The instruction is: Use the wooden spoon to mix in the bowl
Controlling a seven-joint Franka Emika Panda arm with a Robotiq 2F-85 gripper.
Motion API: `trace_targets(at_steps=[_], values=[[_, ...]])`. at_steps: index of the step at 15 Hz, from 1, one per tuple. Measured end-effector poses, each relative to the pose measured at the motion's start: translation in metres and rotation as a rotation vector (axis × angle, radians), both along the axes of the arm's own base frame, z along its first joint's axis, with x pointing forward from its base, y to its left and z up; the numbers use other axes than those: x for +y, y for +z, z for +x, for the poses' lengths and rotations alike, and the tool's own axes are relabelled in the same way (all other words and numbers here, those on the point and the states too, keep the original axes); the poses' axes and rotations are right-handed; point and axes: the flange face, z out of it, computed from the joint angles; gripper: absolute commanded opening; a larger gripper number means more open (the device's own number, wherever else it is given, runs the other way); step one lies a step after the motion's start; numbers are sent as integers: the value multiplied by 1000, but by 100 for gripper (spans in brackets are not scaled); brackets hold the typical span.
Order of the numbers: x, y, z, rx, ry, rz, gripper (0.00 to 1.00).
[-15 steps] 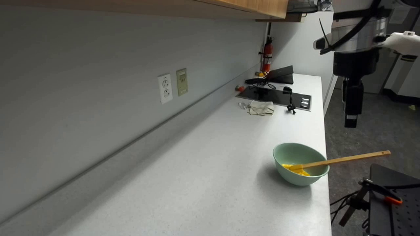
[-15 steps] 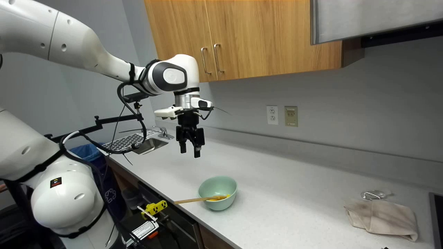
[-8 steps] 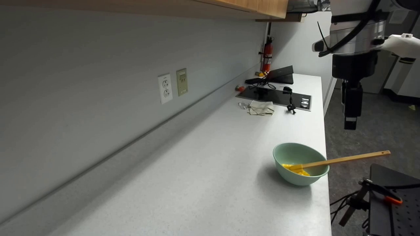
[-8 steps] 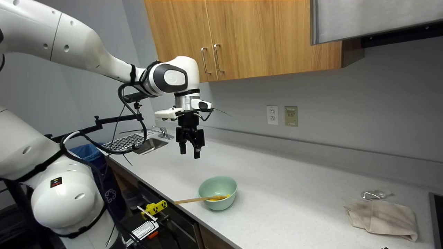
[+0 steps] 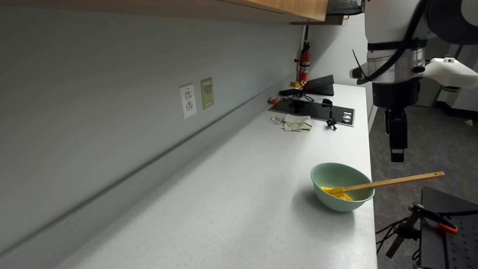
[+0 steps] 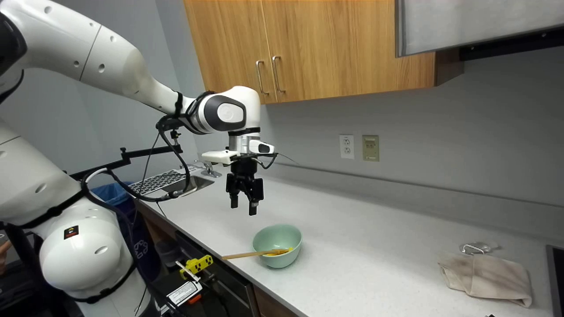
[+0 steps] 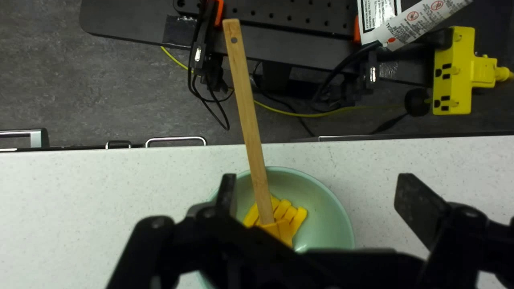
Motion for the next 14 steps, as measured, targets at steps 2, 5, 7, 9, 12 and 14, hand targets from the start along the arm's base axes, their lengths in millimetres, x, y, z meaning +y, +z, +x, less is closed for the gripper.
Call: trace_targets(at_steps=[2,5,7,9,12,14], values=[[-3,-10,4,11,25,-11,100],[-9,-26,10,26,69,-73,100],[-11,-35,12,41,77,-87,100],[-11,-37,13,47,78,-88,100],[-11,-40,11,54,80,-84,100],[-11,-43,10,64,81,-84,100]])
